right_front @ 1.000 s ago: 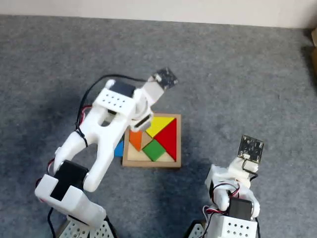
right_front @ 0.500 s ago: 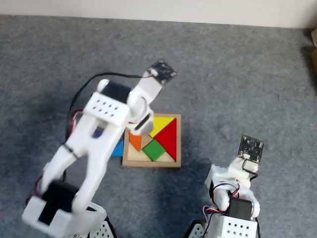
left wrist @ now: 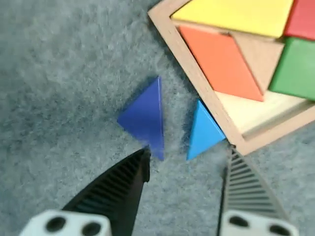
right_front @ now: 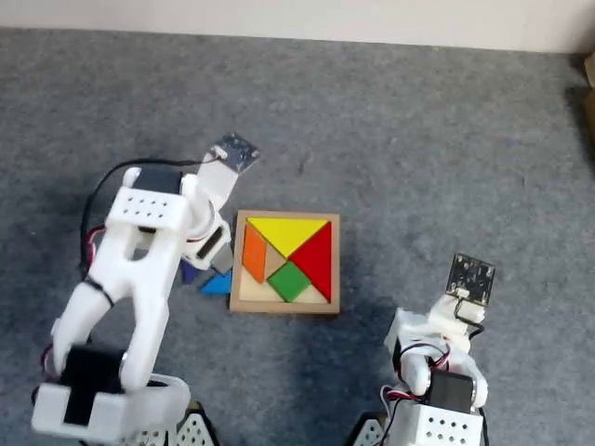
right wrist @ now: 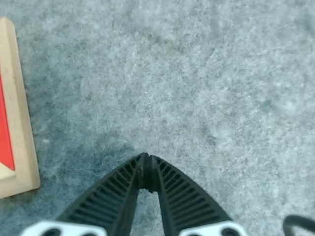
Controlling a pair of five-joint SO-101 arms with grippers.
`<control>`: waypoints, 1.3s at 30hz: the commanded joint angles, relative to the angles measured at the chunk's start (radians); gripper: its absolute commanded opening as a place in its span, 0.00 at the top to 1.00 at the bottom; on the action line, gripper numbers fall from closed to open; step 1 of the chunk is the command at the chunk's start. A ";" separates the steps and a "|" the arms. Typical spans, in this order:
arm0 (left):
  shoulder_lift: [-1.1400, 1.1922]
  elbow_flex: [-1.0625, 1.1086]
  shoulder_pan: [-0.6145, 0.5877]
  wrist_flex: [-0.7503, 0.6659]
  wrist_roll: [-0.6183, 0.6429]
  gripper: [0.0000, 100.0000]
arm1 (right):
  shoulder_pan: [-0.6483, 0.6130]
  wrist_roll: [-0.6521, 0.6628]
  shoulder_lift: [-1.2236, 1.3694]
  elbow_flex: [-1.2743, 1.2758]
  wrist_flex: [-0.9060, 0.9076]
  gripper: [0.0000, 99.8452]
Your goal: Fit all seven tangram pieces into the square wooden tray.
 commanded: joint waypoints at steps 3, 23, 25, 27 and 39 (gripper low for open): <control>0.137 -0.030 -0.001 -0.043 -0.014 0.77 | 0.007 -0.009 -0.012 0.088 0.007 0.99; 0.375 -0.124 0.065 -0.089 -0.006 0.83 | 0.007 -0.009 -0.012 0.088 0.007 0.99; 0.378 -0.127 0.084 -0.083 -0.006 0.85 | 0.007 -0.009 -0.012 0.088 0.007 0.99; 0.378 -0.122 0.099 -0.083 -0.003 0.86 | 0.007 -0.009 -0.012 0.088 0.007 0.99; 0.262 -0.128 0.099 -0.041 0.115 0.79 | 0.007 -0.009 -0.012 0.088 0.007 0.99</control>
